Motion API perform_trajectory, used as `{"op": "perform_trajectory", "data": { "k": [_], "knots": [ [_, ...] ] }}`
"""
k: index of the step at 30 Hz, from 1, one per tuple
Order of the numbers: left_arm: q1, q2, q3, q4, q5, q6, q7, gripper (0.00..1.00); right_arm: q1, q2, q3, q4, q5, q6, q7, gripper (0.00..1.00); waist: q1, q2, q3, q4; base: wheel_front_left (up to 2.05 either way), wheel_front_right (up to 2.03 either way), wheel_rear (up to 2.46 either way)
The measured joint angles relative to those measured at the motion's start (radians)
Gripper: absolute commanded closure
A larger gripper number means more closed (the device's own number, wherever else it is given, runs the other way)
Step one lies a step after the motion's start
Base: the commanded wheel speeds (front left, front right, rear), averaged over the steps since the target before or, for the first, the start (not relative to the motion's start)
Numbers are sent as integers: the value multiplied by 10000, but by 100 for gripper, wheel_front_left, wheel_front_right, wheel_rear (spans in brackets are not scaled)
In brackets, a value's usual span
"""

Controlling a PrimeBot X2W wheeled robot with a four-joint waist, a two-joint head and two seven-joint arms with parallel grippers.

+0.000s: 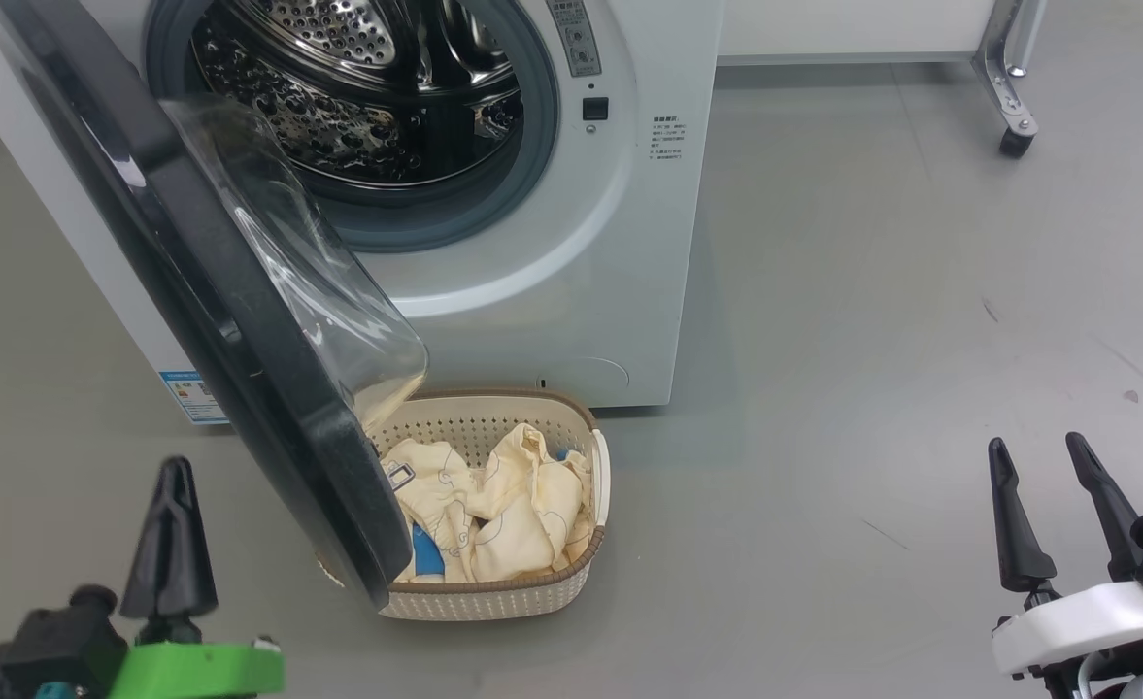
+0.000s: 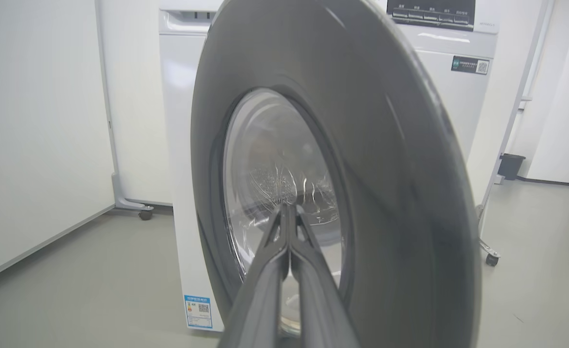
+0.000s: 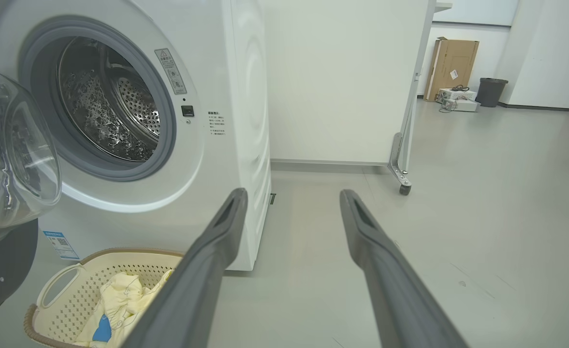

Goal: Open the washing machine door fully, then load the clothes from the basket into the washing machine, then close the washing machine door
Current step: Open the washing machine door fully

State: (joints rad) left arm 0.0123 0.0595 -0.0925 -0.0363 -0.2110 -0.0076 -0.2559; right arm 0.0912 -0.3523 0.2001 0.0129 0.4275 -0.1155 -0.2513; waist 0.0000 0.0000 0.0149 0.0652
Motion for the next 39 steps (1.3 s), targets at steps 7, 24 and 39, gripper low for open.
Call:
{"op": "perform_trajectory", "data": {
  "k": [7,24,39],
  "knots": [
    [-1367,-2,211,-2370,382,-109,-12,100,115,77,-54,-123,-69,-2,0,0,0,0,-11,29,0,0,0],
    [-1900,-21,-3551,-3866,619,-1043,-42,100,274,255,40,-270,-130,130,0,0,0,0,2,12,0,0,0],
    [-630,8,-5223,-1507,608,-1057,100,100,283,291,134,-207,-132,360,0,0,0,0,175,-198,0,0,0]
  ]
}}
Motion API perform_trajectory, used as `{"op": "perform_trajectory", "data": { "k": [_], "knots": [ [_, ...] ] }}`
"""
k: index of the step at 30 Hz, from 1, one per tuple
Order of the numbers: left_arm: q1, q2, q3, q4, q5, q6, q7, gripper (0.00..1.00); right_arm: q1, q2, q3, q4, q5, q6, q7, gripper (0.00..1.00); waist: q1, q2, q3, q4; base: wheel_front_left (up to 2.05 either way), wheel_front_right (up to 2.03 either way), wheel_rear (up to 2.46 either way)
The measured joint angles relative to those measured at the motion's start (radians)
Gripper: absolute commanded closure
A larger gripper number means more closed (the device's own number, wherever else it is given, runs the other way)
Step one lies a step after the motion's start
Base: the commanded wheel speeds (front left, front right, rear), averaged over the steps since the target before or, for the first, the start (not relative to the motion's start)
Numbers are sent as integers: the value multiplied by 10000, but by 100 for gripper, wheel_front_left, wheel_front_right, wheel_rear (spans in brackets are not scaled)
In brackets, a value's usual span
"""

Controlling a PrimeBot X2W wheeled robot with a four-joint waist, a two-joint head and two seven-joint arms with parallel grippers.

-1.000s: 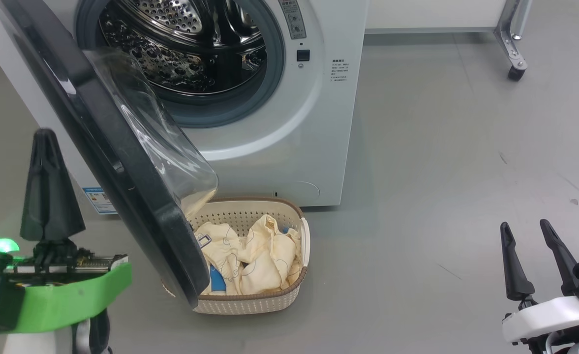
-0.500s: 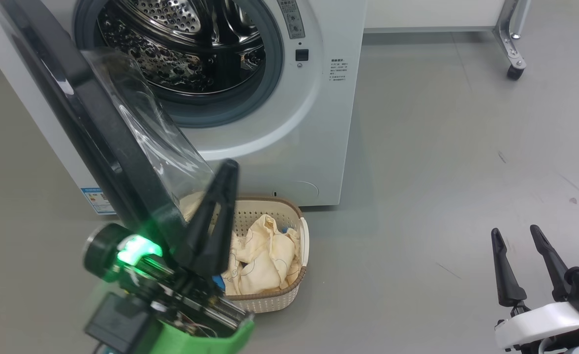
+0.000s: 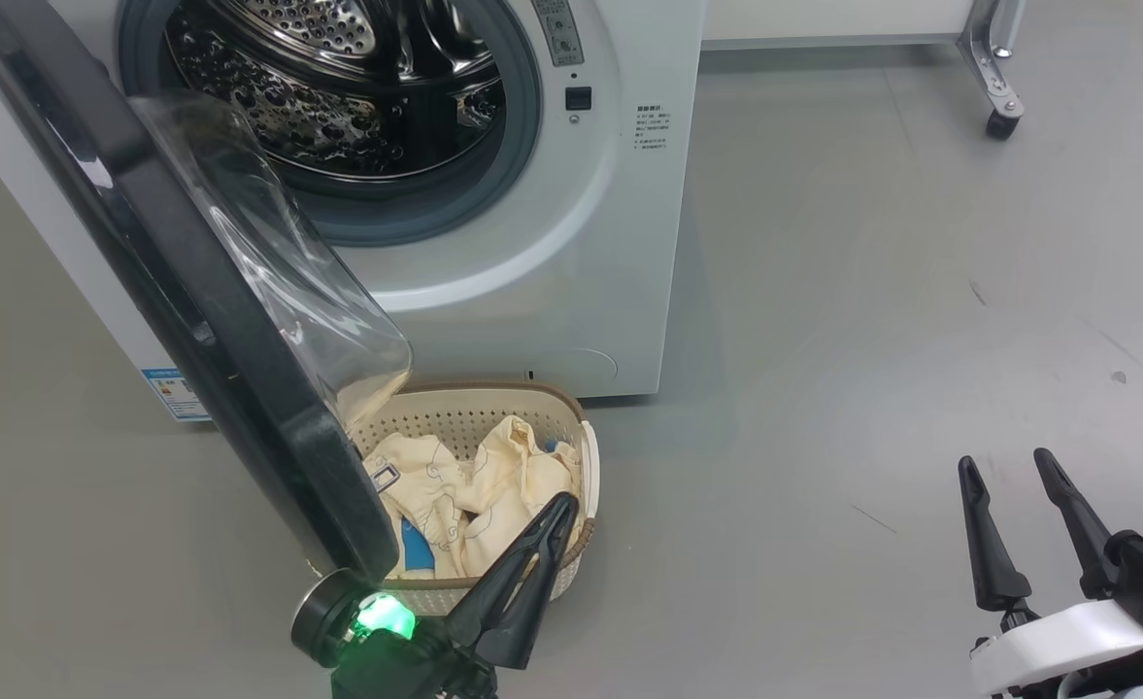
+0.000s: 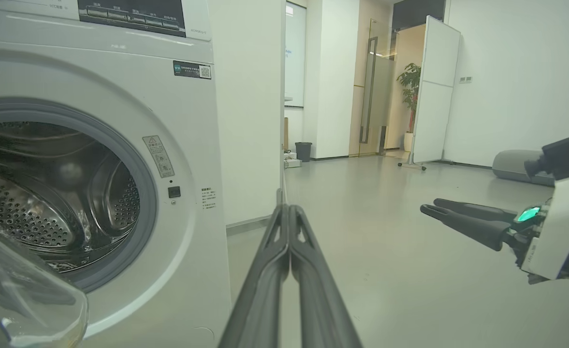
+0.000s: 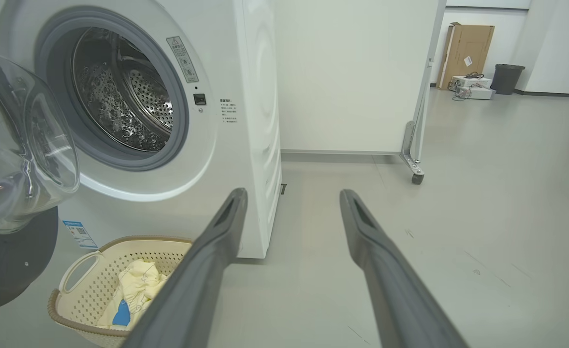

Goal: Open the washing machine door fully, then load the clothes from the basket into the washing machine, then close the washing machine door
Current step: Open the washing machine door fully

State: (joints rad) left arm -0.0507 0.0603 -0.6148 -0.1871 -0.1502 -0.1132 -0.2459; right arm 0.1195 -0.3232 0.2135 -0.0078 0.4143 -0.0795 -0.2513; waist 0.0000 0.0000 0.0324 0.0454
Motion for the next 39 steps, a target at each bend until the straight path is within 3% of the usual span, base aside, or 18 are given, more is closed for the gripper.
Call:
{"op": "perform_trajectory", "data": {
  "k": [4,10,18,39],
  "knots": [
    [104,6,384,541,0,27,4,100,-1,2,6,2,0,12,0,0,0,0,50,-19,0,0,0],
    [140,6,1185,1296,-13,606,23,100,-8,10,-13,-15,4,96,0,0,0,0,255,-100,0,0,0],
    [-262,-25,1283,1837,-313,667,21,100,-22,42,-173,-25,23,182,0,0,0,0,598,-161,0,0,0],
    [-872,-278,2184,3070,-966,1549,-17,100,-96,184,-267,128,94,370,0,0,0,0,918,235,0,0,0]
  ]
}}
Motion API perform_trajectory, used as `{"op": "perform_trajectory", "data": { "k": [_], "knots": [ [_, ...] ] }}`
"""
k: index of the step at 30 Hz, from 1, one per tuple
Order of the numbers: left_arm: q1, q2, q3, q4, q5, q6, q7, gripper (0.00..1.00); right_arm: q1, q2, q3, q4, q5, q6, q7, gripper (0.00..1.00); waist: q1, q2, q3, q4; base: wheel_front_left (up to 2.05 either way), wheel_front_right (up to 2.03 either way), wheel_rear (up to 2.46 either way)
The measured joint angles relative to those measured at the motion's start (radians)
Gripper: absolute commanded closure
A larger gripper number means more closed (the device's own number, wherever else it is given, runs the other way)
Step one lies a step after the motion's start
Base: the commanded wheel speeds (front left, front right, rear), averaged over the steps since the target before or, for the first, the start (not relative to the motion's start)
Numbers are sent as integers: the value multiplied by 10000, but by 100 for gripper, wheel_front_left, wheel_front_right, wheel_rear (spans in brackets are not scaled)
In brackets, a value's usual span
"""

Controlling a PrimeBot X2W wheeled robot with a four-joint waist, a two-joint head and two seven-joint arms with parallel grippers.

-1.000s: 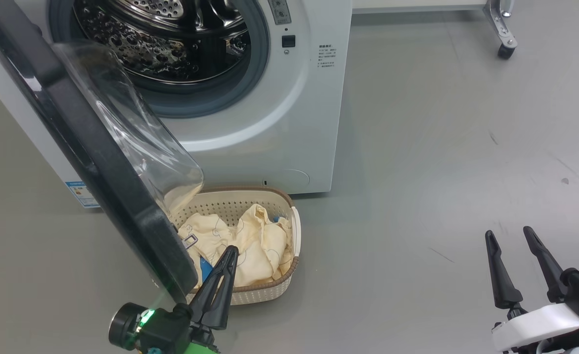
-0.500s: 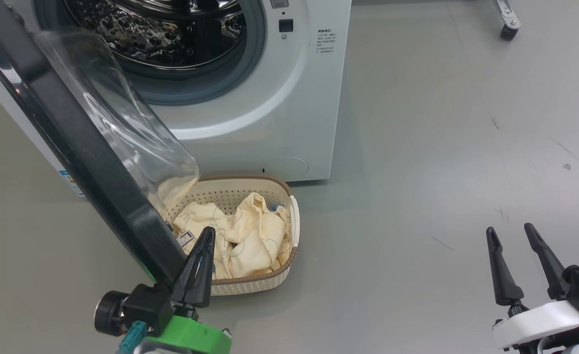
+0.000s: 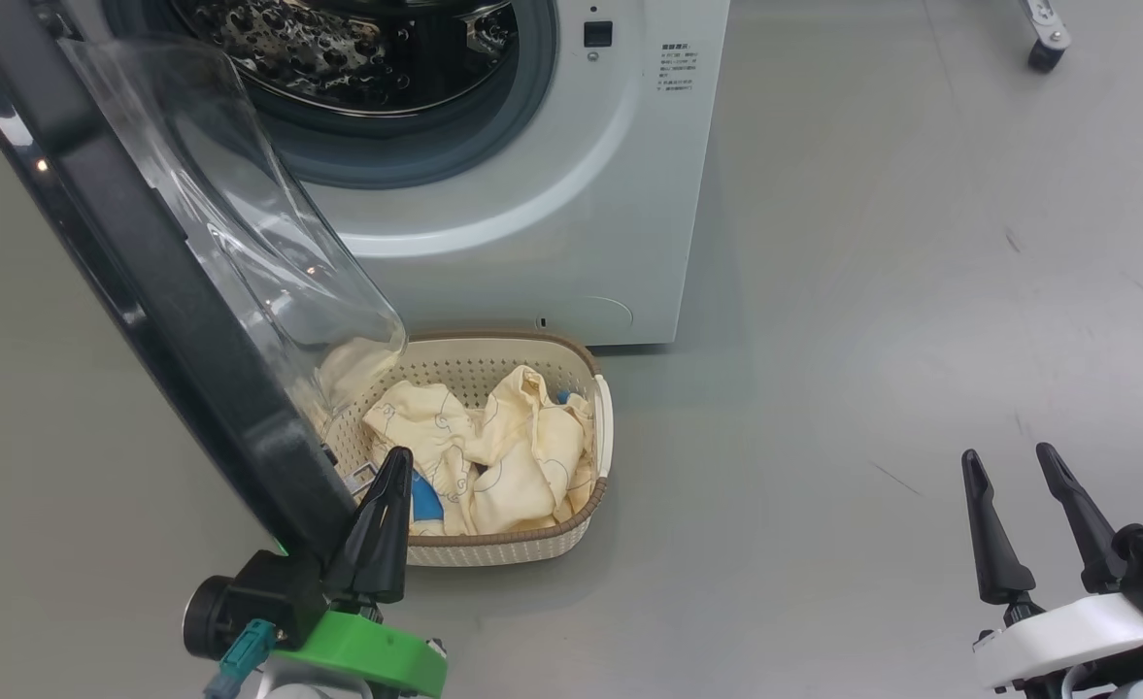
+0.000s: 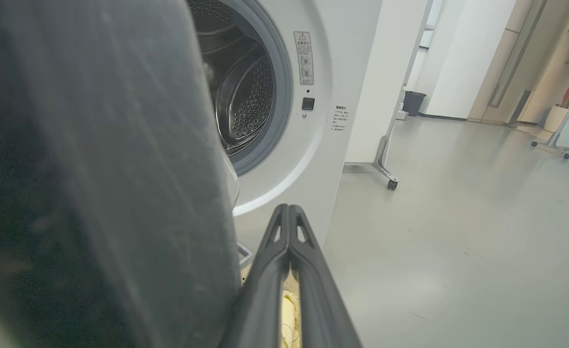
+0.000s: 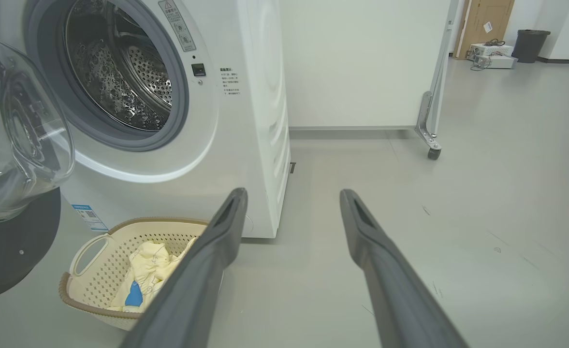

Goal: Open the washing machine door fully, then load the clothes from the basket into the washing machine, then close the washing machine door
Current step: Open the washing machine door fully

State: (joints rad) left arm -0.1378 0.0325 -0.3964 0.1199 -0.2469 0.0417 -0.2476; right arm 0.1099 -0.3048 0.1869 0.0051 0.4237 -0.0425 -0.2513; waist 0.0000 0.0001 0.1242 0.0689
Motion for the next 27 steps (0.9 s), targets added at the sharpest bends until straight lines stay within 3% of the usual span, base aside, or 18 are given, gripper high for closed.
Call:
{"op": "perform_trajectory", "data": {
  "k": [17,27],
  "knots": [
    [90,-121,245,155,-82,153,-84,100,-78,79,-36,54,-12,157,0,0,0,0,147,976,0,0,0],
    [559,-157,1678,-322,-199,635,-90,100,-70,-12,-234,86,-13,159,0,0,0,0,243,1615,0,0,0]
  ]
}}
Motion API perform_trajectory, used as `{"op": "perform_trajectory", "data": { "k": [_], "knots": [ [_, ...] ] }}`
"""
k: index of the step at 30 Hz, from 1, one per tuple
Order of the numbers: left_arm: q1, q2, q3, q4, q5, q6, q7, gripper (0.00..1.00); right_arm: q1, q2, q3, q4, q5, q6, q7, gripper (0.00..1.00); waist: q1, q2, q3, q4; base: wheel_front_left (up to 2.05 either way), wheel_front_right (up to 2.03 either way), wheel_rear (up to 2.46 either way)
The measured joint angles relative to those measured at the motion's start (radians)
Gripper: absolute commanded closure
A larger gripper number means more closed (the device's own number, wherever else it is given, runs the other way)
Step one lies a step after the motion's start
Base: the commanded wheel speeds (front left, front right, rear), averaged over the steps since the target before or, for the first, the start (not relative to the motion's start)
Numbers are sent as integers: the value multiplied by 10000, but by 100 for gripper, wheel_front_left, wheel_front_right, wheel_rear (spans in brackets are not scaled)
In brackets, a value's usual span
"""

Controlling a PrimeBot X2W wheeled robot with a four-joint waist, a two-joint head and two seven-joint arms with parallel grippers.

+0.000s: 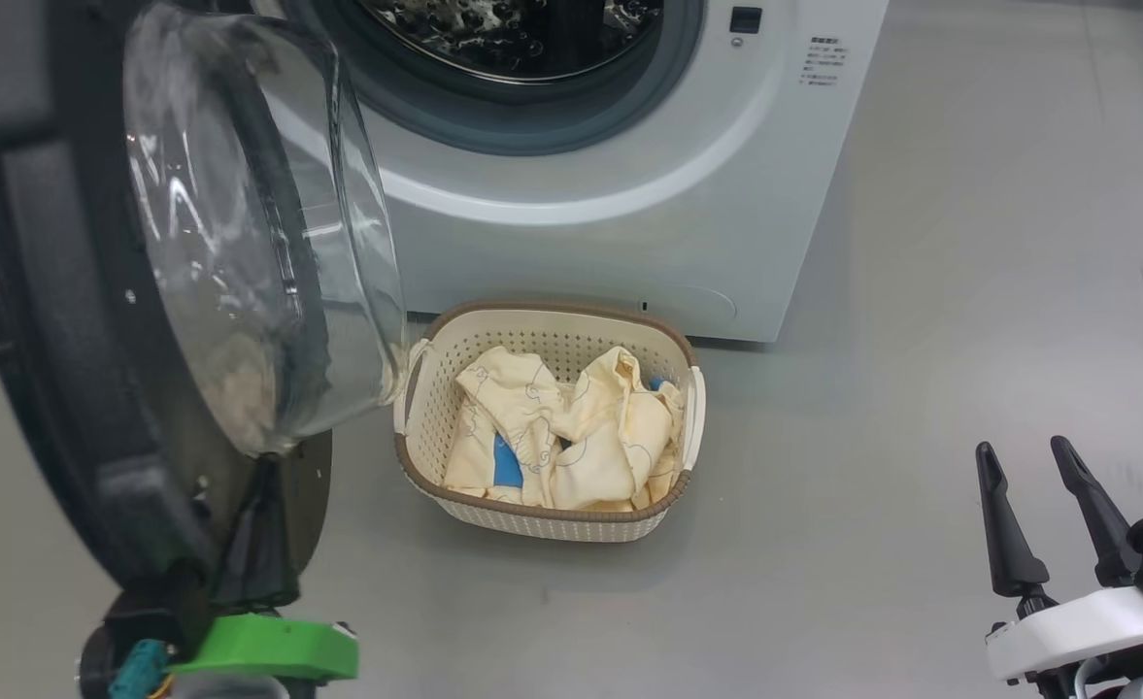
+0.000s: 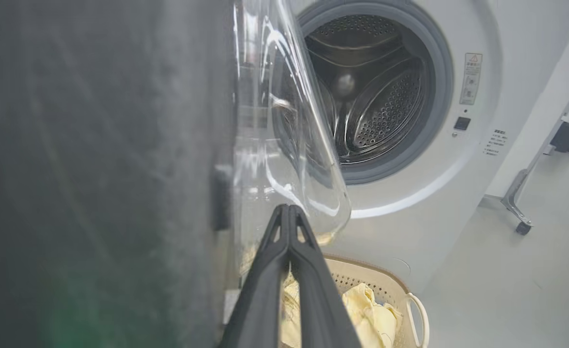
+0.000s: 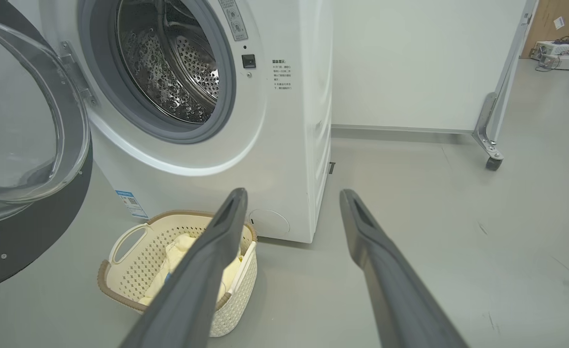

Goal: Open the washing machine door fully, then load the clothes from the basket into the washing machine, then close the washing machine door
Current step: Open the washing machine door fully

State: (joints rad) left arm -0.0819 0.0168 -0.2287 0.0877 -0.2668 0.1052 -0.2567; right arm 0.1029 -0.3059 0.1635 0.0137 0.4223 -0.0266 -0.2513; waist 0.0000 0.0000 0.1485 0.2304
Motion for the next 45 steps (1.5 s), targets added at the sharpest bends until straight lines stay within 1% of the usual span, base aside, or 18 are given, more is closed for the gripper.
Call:
{"op": "perform_trajectory", "data": {
  "k": [3,6,9,10,11,12,15,21,27,30,35,40,45],
  "knots": [
    [73,178,548,-61,-196,81,0,100,0,-17,-27,4,-2,8,0,0,0,0,28,246,0,0,0],
    [267,174,840,-155,-431,113,2,100,0,-15,-21,12,-6,15,0,0,0,0,32,498,0,0,0],
    [344,132,1174,-194,-493,115,8,100,-1,-4,17,59,-19,96,0,0,0,0,4,727,0,0,0],
    [344,132,1174,-194,-493,115,8,100,-1,-4,17,59,-19,96,0,0,0,0,4,727,0,0,0],
    [428,127,1569,-226,-516,117,8,100,-4,8,102,100,-46,132,0,0,0,0,-36,838,0,0,0],
    [428,127,1569,-226,-516,117,8,100,-4,8,102,100,-46,132,0,0,0,0,-36,838,0,0,0],
    [563,136,2205,-280,-589,123,8,100,-5,52,192,125,-79,184,0,0,0,0,-120,902,0,0,0],
    [661,134,3047,-176,-673,123,8,100,-5,52,257,159,-81,203,0,0,0,0,-128,808,0,0,0],
    [559,163,3377,123,-723,123,6,100,-8,-21,261,102,-88,215,2,0,0,0,59,653,0,0,0],
    [311,163,3672,255,-991,123,8,100,-21,-111,253,40,-98,270,19,0,0,0,210,576,0,0,0],
    [-317,190,4381,581,-1442,123,8,100,-53,-267,174,-90,-98,272,107,0,0,0,537,451,0,0,0],
    [-887,370,4991,930,-1870,125,8,100,-147,-449,77,-267,-109,303,196,0,0,0,926,335,0,0,0],
    [-1462,706,5306,1198,-1919,136,6,100,-300,-654,-104,-483,-132,303,228,0,0,0,1339,236,0,0,0]
  ]
}}
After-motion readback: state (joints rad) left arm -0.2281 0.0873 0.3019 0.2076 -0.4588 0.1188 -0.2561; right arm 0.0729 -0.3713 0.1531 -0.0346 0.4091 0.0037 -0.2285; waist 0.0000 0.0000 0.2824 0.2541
